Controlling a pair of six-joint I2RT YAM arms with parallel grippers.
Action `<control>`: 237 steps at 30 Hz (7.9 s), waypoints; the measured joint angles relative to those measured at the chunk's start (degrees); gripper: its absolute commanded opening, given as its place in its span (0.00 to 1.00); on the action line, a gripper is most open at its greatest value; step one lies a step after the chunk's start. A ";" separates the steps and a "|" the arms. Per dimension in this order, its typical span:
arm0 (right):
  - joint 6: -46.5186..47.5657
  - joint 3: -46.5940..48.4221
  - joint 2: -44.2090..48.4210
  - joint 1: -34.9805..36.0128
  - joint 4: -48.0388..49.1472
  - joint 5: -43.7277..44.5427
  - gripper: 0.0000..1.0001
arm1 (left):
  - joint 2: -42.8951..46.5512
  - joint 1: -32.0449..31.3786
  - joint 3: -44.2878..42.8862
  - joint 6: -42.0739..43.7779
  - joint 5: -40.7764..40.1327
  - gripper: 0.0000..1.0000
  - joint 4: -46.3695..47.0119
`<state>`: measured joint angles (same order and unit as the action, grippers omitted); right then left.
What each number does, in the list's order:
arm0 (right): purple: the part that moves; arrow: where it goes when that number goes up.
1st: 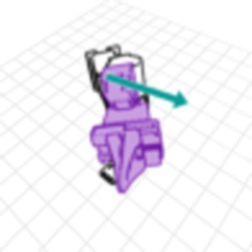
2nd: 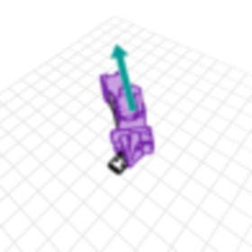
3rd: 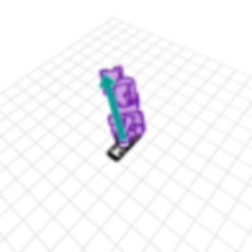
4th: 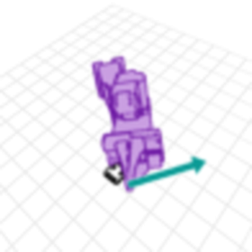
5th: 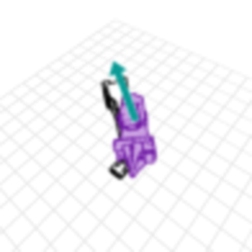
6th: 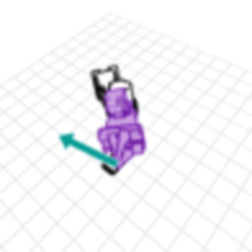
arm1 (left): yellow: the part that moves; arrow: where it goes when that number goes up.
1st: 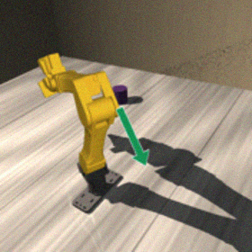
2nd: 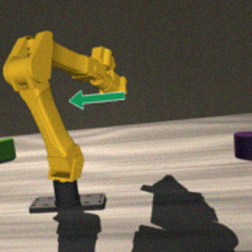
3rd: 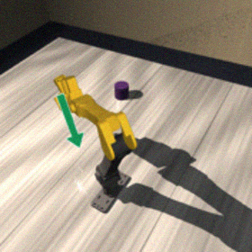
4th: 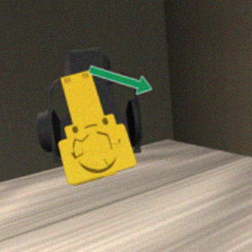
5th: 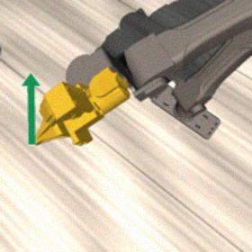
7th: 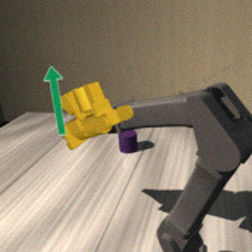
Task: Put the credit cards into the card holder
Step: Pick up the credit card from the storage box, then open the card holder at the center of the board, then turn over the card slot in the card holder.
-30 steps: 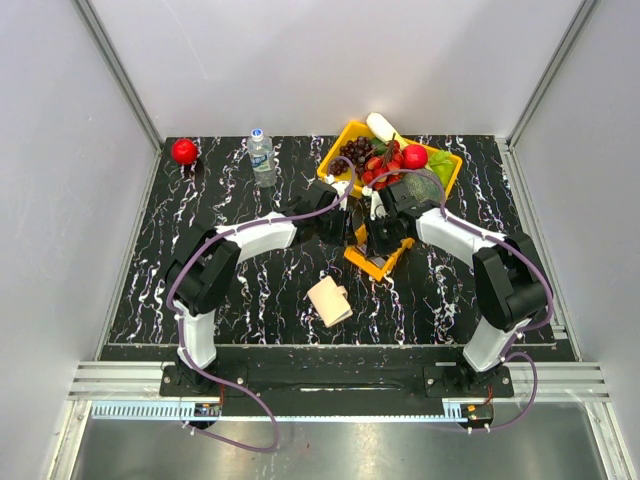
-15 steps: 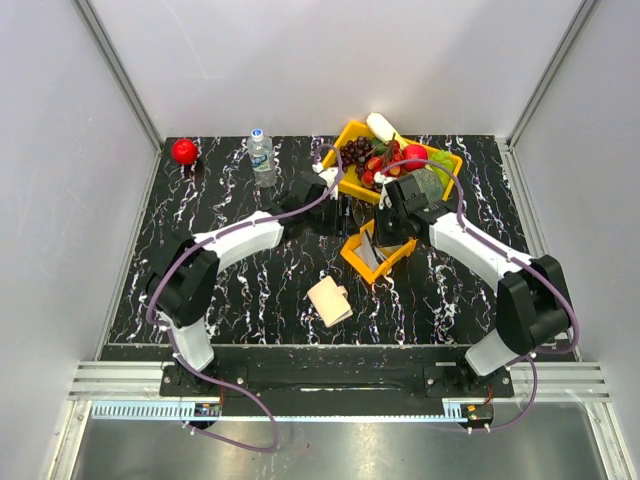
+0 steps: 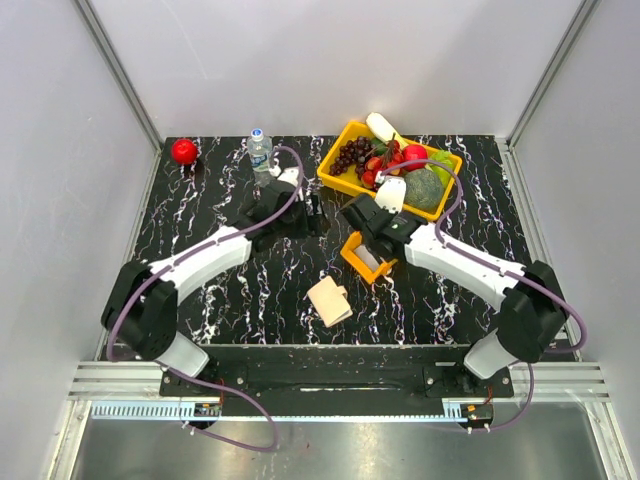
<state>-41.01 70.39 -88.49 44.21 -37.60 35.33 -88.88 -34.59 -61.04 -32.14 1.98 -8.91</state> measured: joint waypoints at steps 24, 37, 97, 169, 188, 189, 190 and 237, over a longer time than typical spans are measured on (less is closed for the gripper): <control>8.55 -13.62 13.07 8.68 13.79 -18.38 0.00 | 28.26 0.50 20.04 -8.11 -13.81 0.99 -11.39; 6.95 -22.53 15.41 8.68 14.25 -24.52 0.00 | 29.20 0.50 22.27 -8.87 -11.96 0.99 -12.66; 1.27 -14.23 -4.87 12.31 27.56 -47.06 0.00 | 52.04 0.52 38.23 -24.26 -3.80 0.84 -22.67; 3.87 -18.36 -0.24 1.68 25.88 -38.97 0.00 | 10.38 0.55 24.63 2.36 -9.31 0.00 -3.98; 3.56 -20.22 -0.55 0.35 27.58 -41.24 0.00 | 9.94 0.72 24.41 3.28 -8.59 0.00 -3.85; 3.45 -20.22 -0.55 0.35 27.76 -41.68 0.00 | 9.94 0.72 24.39 3.28 -8.57 0.00 -3.78; 3.41 -20.22 -0.55 0.35 27.91 -42.01 0.00 | 9.94 0.76 24.39 3.30 -8.52 0.00 -3.76; 3.19 -16.61 2.29 0.35 26.99 -43.32 0.00 | 10.49 0.81 22.14 2.56 -3.89 0.00 -2.21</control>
<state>-37.82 53.78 -86.19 44.56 -10.61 -7.99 -78.39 -33.78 -38.89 -29.58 -1.91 -11.11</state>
